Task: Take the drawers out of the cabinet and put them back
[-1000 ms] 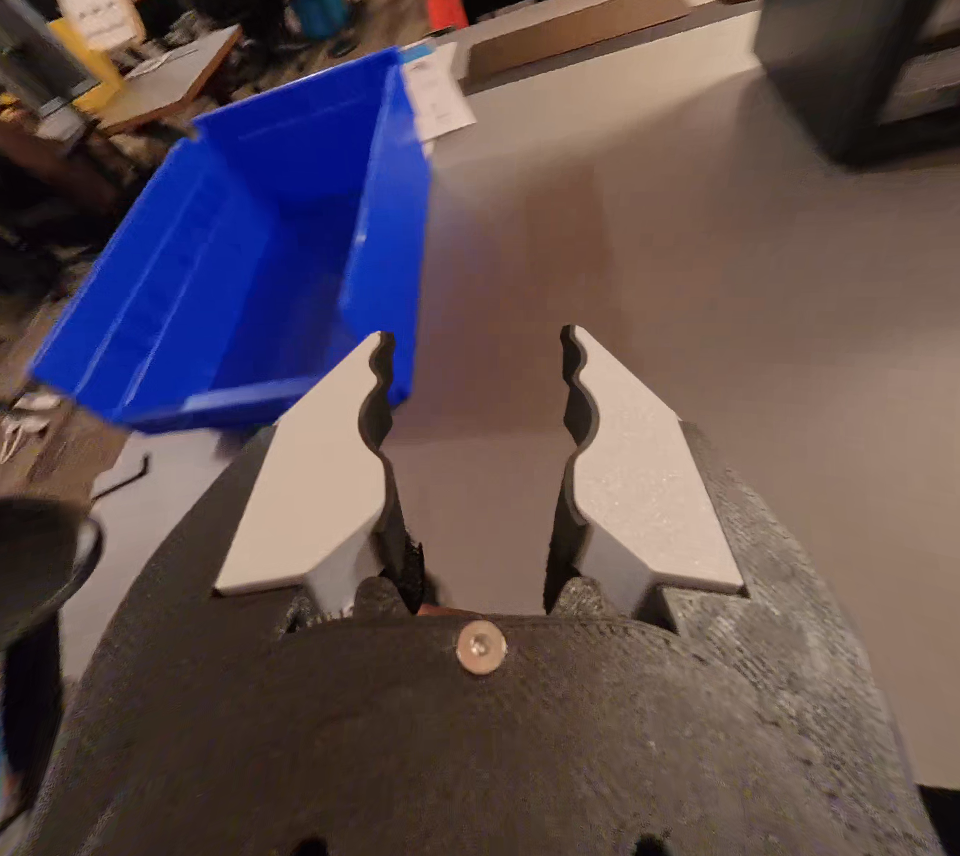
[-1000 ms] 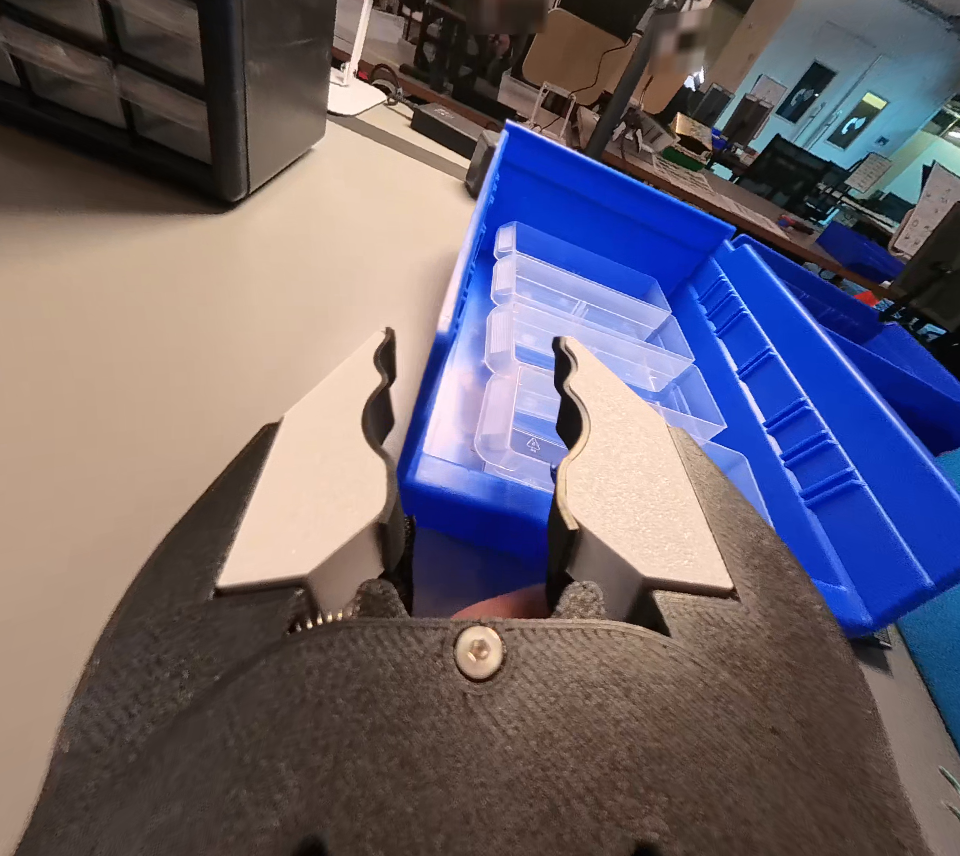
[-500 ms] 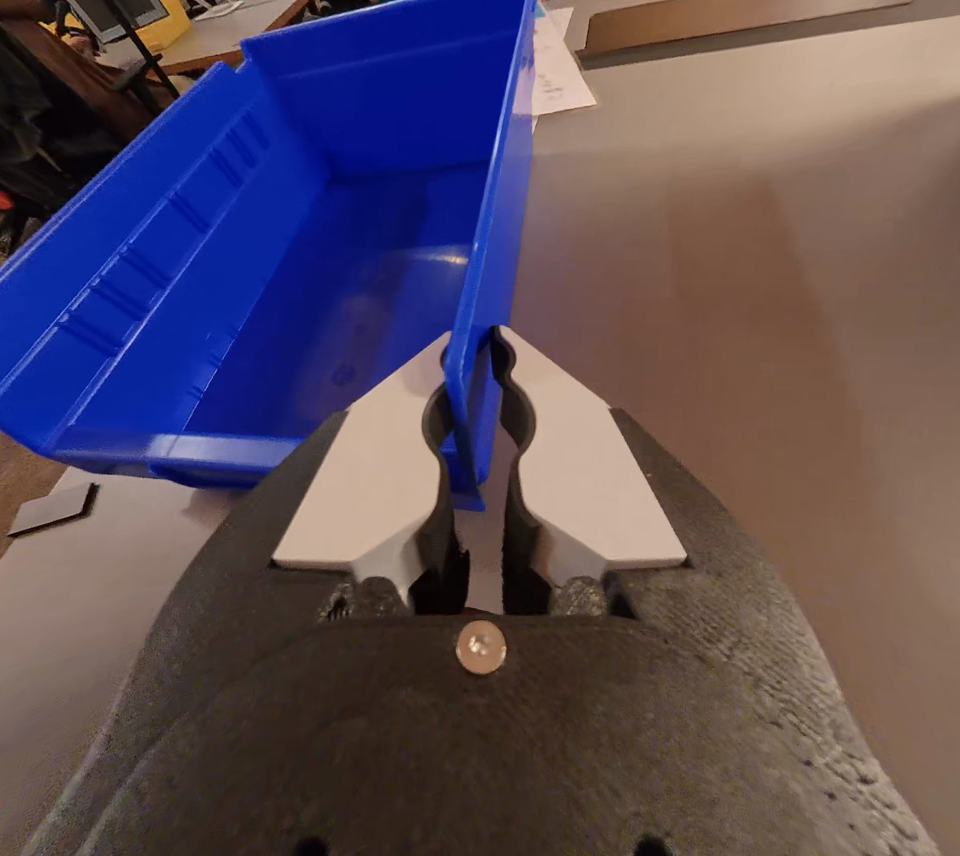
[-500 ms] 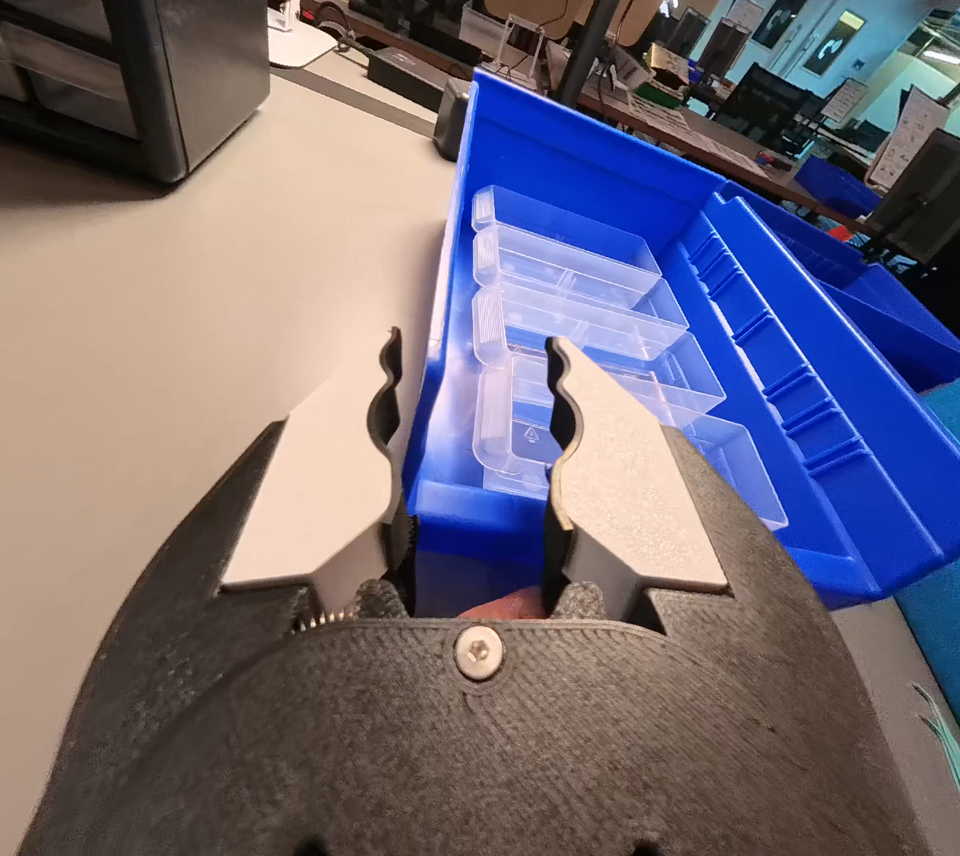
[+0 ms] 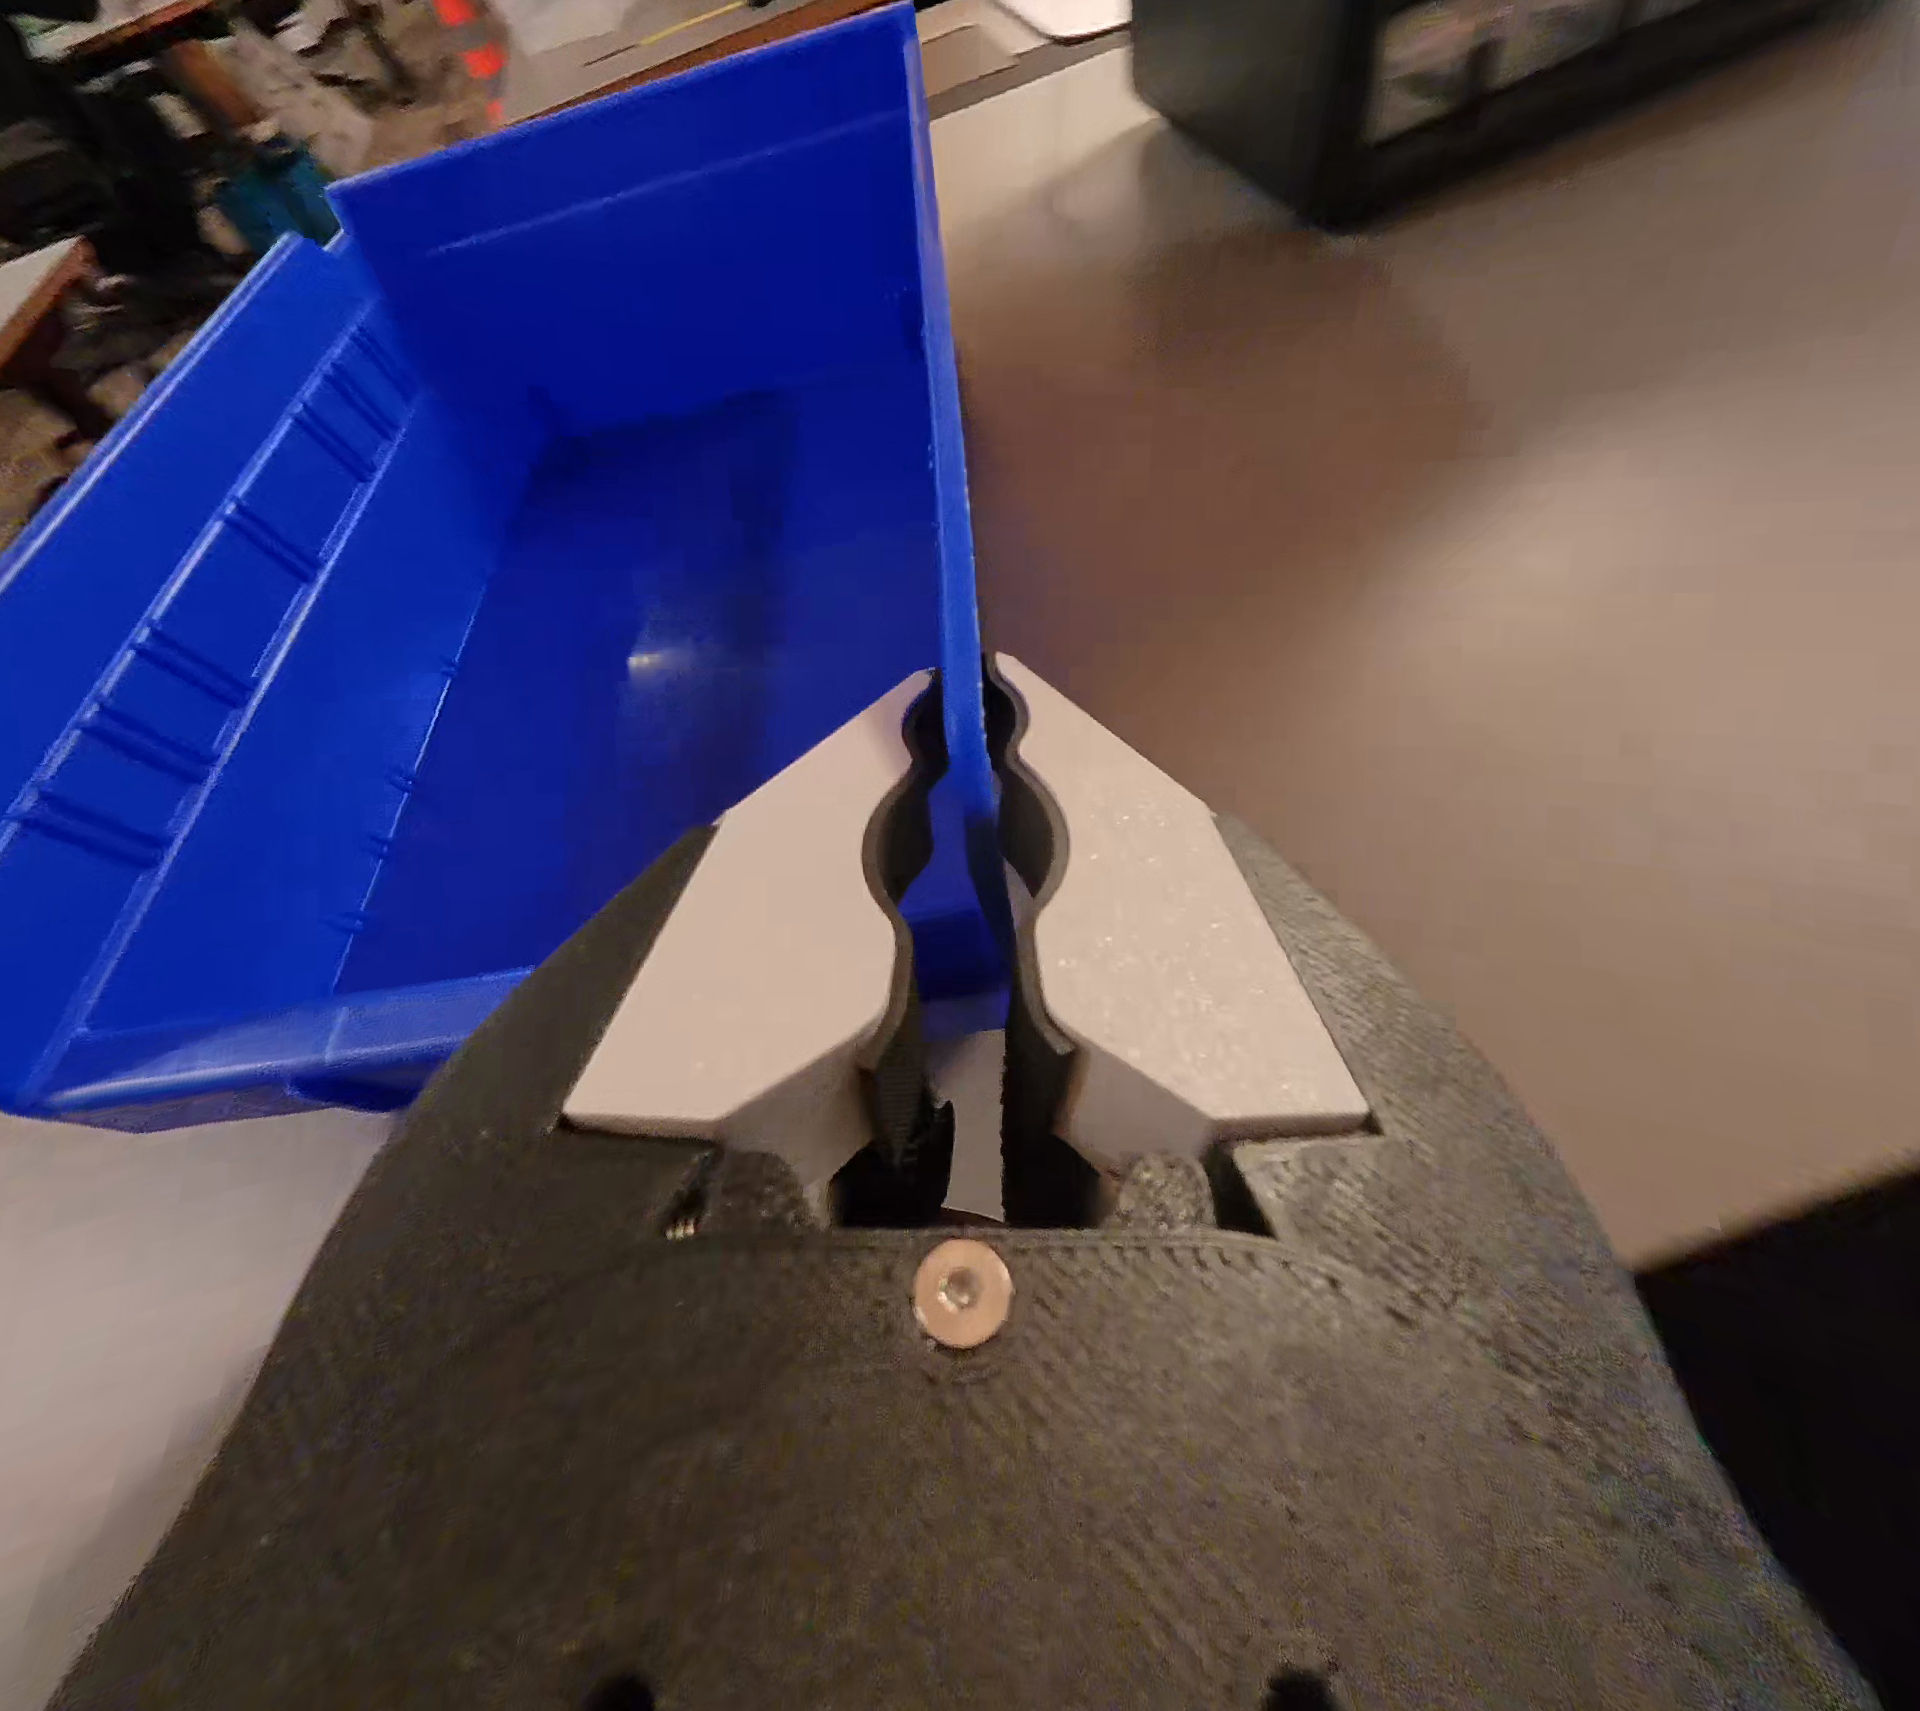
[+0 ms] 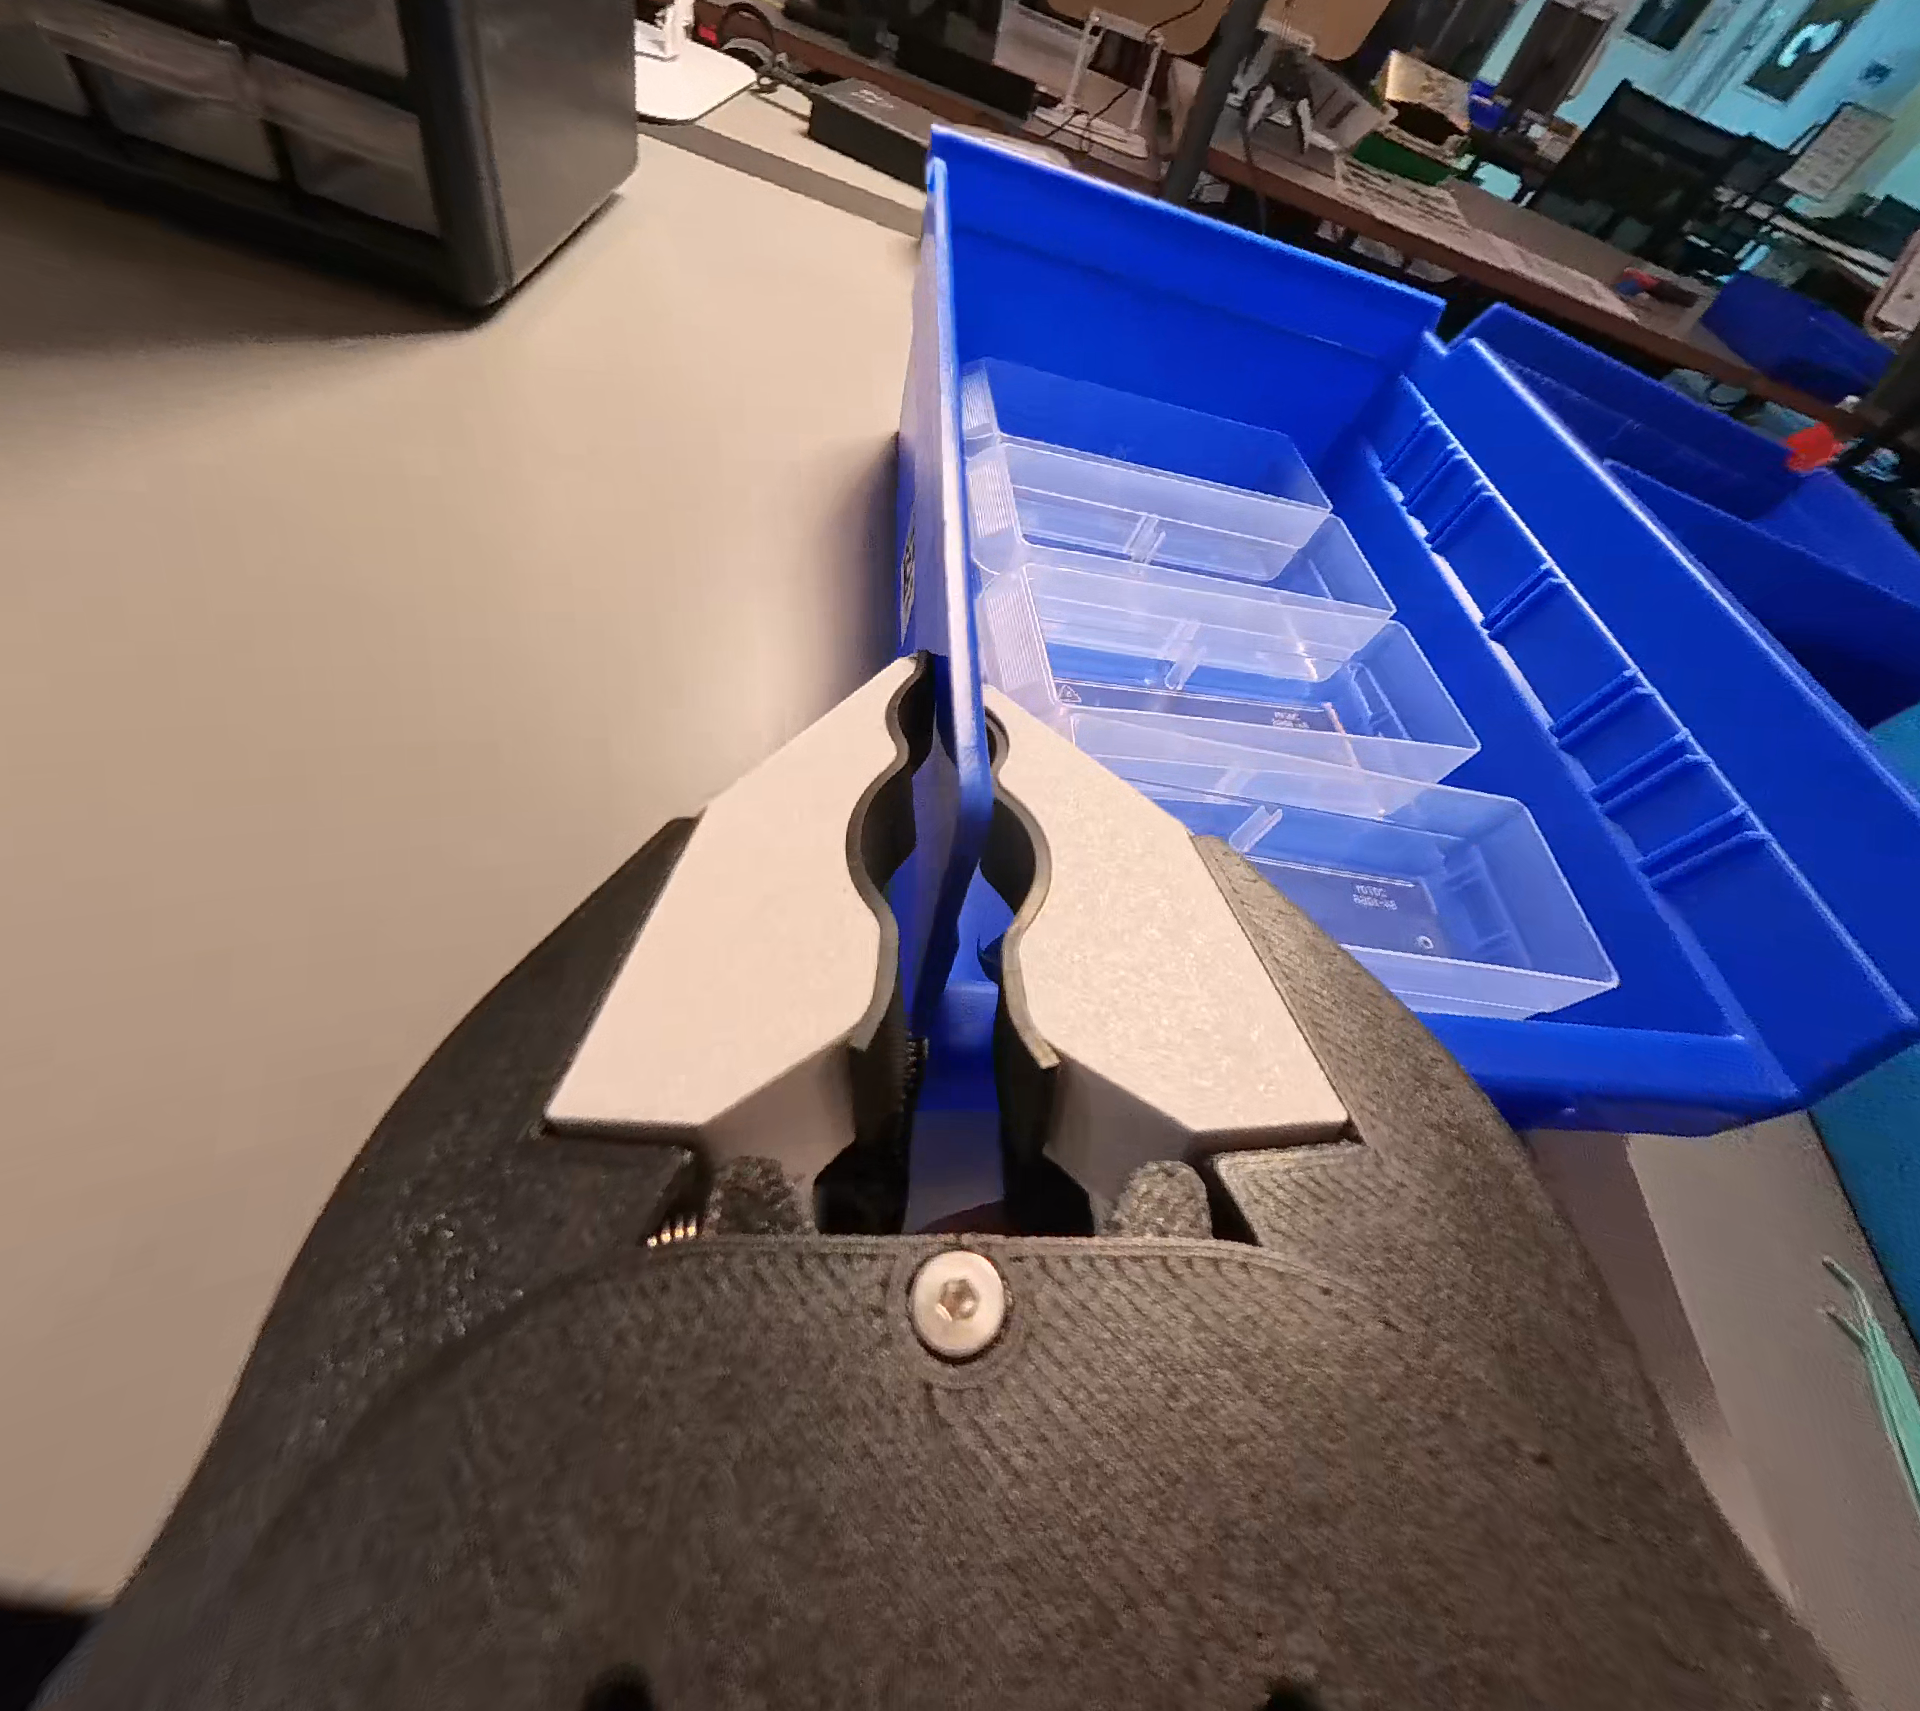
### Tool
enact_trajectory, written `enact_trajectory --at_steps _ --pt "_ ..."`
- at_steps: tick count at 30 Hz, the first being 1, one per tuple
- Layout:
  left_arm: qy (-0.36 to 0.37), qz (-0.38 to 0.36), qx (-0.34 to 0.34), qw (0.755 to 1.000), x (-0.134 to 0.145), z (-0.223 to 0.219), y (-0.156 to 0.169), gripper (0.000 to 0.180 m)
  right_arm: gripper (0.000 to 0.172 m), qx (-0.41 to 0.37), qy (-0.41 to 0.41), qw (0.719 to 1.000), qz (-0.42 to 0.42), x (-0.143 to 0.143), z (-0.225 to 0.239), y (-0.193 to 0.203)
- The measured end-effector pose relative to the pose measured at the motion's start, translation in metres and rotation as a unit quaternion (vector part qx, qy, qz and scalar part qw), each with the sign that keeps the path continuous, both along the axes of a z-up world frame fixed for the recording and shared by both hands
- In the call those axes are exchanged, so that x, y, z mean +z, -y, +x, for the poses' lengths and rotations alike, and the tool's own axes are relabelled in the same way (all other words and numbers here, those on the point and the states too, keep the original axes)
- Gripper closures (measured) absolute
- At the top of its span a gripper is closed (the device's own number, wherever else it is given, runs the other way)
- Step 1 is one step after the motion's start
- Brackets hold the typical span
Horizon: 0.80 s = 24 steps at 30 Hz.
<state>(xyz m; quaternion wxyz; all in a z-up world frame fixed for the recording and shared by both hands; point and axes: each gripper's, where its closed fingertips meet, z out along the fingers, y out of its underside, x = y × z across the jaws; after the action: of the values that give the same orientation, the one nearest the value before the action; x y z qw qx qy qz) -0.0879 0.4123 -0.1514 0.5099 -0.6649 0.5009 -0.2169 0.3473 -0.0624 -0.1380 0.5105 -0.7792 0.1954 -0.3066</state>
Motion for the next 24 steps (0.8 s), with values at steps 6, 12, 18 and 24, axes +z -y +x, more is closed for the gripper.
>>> enact_trajectory --at_steps 6,12,18,24 --pt "0.006 -0.032 -0.158 0.987 0.001 -0.023 0.071 0.178 0.167 0.084 -0.022 0.996 0.004 0.000 -0.048 0.030" --pt "0.032 -0.061 -0.290 0.954 0.012 -0.053 0.122 0.179 0.166 0.197 -0.063 0.978 0.013 0.000 -0.097 0.060" --pt "0.089 -0.080 -0.395 0.911 0.043 -0.070 0.164 0.179 0.166 0.296 -0.095 0.950 0.008 -0.001 -0.142 0.063" --pt "0.155 -0.087 -0.436 0.882 0.070 -0.076 0.182 0.179 0.166 0.390 -0.111 0.914 -0.001 0.001 -0.181 0.049"
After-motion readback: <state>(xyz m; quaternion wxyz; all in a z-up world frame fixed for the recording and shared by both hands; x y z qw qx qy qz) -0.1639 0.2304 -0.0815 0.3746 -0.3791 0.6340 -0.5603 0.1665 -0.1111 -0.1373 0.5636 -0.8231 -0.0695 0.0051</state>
